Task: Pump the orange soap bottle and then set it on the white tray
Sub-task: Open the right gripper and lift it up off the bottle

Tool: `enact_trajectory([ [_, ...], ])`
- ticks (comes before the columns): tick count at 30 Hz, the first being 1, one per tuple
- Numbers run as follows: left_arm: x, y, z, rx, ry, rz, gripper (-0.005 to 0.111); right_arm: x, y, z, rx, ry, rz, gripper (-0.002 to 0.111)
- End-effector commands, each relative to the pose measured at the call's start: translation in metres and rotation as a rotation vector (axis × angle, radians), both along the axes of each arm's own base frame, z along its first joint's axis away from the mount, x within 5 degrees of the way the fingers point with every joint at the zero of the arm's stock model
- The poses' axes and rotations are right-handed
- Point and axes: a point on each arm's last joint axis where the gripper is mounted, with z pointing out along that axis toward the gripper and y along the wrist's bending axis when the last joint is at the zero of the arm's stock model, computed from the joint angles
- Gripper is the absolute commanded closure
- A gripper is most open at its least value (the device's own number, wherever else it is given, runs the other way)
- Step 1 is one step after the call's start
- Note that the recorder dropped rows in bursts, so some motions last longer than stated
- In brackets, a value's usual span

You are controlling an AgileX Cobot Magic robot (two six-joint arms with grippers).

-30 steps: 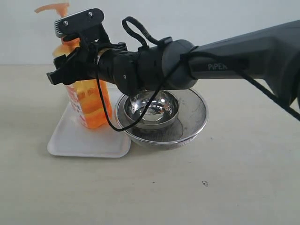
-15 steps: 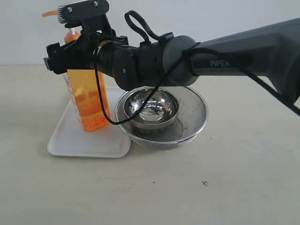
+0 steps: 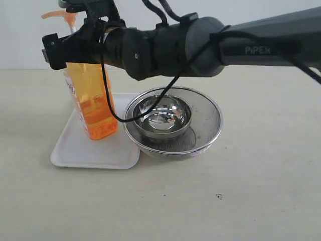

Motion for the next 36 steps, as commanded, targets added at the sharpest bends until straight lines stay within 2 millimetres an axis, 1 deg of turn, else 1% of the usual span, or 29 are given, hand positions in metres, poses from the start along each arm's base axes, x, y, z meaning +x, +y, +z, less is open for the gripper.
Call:
enact_trajectory([
  [1, 0.002, 0.001, -0.004, -0.02, 0.013, 0.005, 0.102, -0.009, -0.007, 0.025, -0.033, -0.012, 0.03, 0.008],
  [3, 0.002, 0.001, -0.004, -0.02, 0.013, 0.005, 0.102, -0.016, -0.011, 0.033, -0.106, -0.004, 0.066, 0.008],
  [6, 0.002, 0.001, -0.004, -0.02, 0.013, 0.005, 0.102, -0.026, -0.017, 0.038, -0.235, 0.012, 0.134, 0.008],
  [10, 0.004, 0.001, -0.006, -0.021, 0.022, 0.004, 0.102, -0.037, -0.024, 0.043, -0.337, 0.067, 0.196, 0.008],
  [17, 0.009, 0.002, -0.013, -0.025, 0.045, 0.003, 0.102, -0.049, -0.031, 0.034, -0.538, 0.098, 0.323, 0.009],
  [19, 0.011, 0.002, -0.015, -0.026, 0.052, 0.003, 0.102, -0.051, -0.032, 0.031, -0.583, 0.105, 0.356, 0.013],
  [20, 0.011, 0.002, -0.015, -0.027, 0.054, 0.003, 0.102, -0.052, -0.033, 0.031, -0.594, 0.109, 0.364, 0.018],
  [21, 0.012, 0.002, -0.016, -0.027, 0.056, 0.003, 0.102, -0.053, -0.033, 0.03, -0.613, 0.109, 0.379, 0.025],
  [22, 0.013, 0.003, -0.017, -0.028, 0.061, 0.004, 0.102, -0.054, -0.034, 0.029, -0.628, 0.105, 0.391, 0.037],
  [25, 0.016, 0.002, -0.022, -0.032, 0.084, -0.003, 0.102, -0.054, -0.034, 0.028, -0.636, 0.104, 0.4, 0.08],
  [26, 0.017, 0.002, -0.025, -0.036, 0.099, -0.009, 0.102, -0.054, -0.034, 0.028, -0.636, 0.104, 0.4, 0.098],
  [27, 0.02, 0.002, -0.029, -0.039, 0.117, -0.014, 0.102, -0.054, -0.034, 0.029, -0.63, 0.108, 0.397, 0.108],
  [30, 0.028, 0.002, -0.043, -0.051, 0.176, -0.026, 0.102, -0.054, -0.034, 0.029, -0.629, 0.107, 0.396, 0.104],
  [36, 0.044, 0.001, -0.079, -0.051, 0.338, -0.085, 0.102, -0.048, -0.038, 0.028, -0.731, 0.01, 0.383, 0.104],
])
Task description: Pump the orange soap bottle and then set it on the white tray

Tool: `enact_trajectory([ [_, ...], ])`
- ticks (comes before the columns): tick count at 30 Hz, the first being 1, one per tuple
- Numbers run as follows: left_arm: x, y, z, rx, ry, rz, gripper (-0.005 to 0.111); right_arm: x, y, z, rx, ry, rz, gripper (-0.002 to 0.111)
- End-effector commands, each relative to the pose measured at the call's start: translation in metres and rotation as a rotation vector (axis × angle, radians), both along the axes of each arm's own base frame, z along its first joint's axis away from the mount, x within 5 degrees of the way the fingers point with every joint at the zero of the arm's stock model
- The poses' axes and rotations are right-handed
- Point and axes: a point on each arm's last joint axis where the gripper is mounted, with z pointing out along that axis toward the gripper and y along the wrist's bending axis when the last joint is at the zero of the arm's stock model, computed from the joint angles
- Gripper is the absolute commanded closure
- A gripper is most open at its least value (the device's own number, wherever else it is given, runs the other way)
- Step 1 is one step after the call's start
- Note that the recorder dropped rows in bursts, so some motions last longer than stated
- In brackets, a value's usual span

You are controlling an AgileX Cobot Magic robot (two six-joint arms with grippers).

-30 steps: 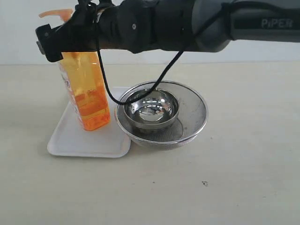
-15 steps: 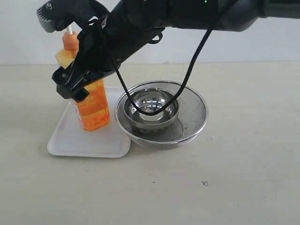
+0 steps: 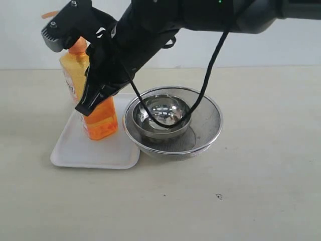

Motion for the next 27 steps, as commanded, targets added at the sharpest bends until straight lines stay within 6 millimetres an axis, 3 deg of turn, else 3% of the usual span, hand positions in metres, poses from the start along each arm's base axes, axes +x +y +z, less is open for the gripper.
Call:
enact_trajectory([
  [1, 0.01, -0.002, -0.027, -0.017, 0.123, -0.05, 0.102, 0.005, -0.005, 0.007, -0.051, -0.112, 0.021, 0.104],
  [7, 0.02, -0.018, -0.052, -0.039, 0.193, -0.267, 0.102, 0.031, -0.014, -0.004, -0.007, -0.117, -0.133, 0.108],
  [10, 0.021, -0.03, -0.058, -0.072, 0.153, -0.413, 0.102, 0.05, -0.034, -0.011, 0.005, -0.049, -0.251, 0.108],
  [15, 0.014, -0.03, -0.076, -0.023, 0.085, -0.452, 0.102, 0.074, -0.065, -0.014, 0.042, 0.038, -0.363, 0.108],
  [21, 0.004, -0.028, -0.101, -0.1, -0.032, -0.6, 0.102, 0.088, -0.074, -0.025, 0.227, 0.077, -0.25, 0.108],
  [27, 0.012, -0.024, -0.124, -0.207, -0.009, -0.645, 0.102, 0.093, -0.069, -0.047, 0.395, 0.098, -0.091, 0.108],
])
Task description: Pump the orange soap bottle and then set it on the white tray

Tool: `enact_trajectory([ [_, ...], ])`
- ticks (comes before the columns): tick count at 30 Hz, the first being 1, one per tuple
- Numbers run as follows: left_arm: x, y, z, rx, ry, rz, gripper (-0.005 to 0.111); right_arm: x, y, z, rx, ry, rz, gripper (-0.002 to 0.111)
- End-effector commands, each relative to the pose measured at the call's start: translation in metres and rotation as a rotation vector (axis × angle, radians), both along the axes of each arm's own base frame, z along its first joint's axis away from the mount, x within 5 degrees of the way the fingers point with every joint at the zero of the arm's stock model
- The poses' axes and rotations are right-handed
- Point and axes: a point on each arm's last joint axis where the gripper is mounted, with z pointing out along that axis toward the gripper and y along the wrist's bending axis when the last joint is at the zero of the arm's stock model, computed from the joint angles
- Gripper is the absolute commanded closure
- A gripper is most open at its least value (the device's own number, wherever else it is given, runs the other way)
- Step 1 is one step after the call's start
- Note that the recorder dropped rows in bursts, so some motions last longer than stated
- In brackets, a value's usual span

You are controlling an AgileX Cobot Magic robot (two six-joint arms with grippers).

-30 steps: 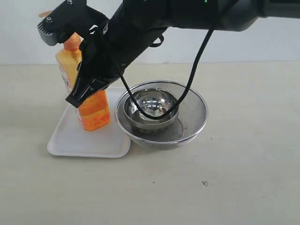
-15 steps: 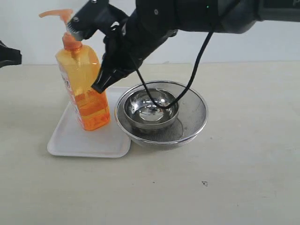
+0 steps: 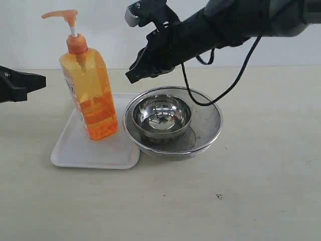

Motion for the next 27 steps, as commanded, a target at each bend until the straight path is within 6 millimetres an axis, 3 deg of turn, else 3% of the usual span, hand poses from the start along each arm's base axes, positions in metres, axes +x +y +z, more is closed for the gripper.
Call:
enact_trajectory([
  [1, 0.006, 0.001, -0.012, -0.056, 0.009, -0.031, 0.102, 0.006, 0.004, -0.013, 0.118, -0.044, 0.075, 0.108],
  [10, 0.028, 0.001, -0.015, -0.102, -0.019, -0.084, 0.102, 0.015, 0.01, -0.039, 0.147, -0.042, 0.065, 0.108],
  [21, 0.048, -0.028, -0.014, -0.057, -0.034, -0.149, 0.102, 0.015, 0.013, -0.039, 0.207, -0.051, 0.091, 0.108],
  [27, 0.05, -0.029, -0.014, -0.052, -0.036, -0.15, 0.102, 0.012, 0.015, -0.037, 0.227, -0.038, 0.127, 0.108],
])
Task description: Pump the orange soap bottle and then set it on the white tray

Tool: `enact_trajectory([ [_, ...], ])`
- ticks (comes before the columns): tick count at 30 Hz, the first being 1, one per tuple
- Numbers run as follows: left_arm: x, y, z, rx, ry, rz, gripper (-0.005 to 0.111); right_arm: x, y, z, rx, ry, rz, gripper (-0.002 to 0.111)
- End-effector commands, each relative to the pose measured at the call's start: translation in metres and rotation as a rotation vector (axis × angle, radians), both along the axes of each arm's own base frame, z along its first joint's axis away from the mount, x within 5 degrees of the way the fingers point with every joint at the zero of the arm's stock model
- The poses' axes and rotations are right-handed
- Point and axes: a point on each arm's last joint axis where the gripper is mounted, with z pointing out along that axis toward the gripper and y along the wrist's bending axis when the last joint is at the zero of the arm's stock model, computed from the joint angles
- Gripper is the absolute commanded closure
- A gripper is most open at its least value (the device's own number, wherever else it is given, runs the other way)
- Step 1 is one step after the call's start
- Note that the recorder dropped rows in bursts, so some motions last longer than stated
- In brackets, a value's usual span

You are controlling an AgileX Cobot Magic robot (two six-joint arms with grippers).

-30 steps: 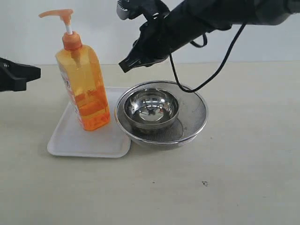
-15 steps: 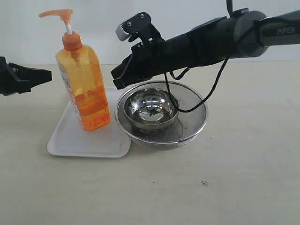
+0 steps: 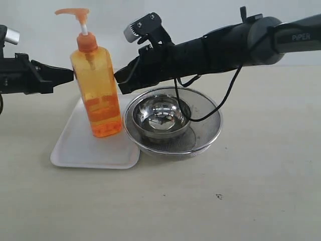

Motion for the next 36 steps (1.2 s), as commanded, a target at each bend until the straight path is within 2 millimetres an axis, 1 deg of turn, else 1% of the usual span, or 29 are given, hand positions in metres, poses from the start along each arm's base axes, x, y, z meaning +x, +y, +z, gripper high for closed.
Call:
enact_trajectory([
  [1, 0.002, -0.002, 0.001, 0.008, -0.008, 0.002, 0.102, -0.001, -0.001, 0.003, 0.019, 0.0, 0.024, 0.108],
  [5, 0.003, 0.0, 0.0, 0.028, 0.0, 0.022, 0.102, -0.004, 0.002, 0.004, 0.034, 0.007, 0.054, 0.108],
  [13, 0.006, 0.0, 0.003, 0.029, -0.014, 0.021, 0.102, -0.012, 0.015, 0.003, 0.011, -0.018, 0.066, 0.108],
  [33, 0.006, 0.0, 0.003, 0.032, -0.013, 0.025, 0.102, -0.011, 0.014, 0.002, 0.007, -0.019, 0.057, 0.108],
  [34, 0.007, 0.004, 0.003, 0.034, -0.012, 0.036, 0.102, -0.009, 0.012, 0.002, -0.007, -0.026, 0.038, 0.108],
  [36, 0.004, 0.013, 0.013, 0.032, -0.042, 0.058, 0.102, -0.006, 0.005, 0.007, -0.003, -0.024, 0.037, 0.108],
])
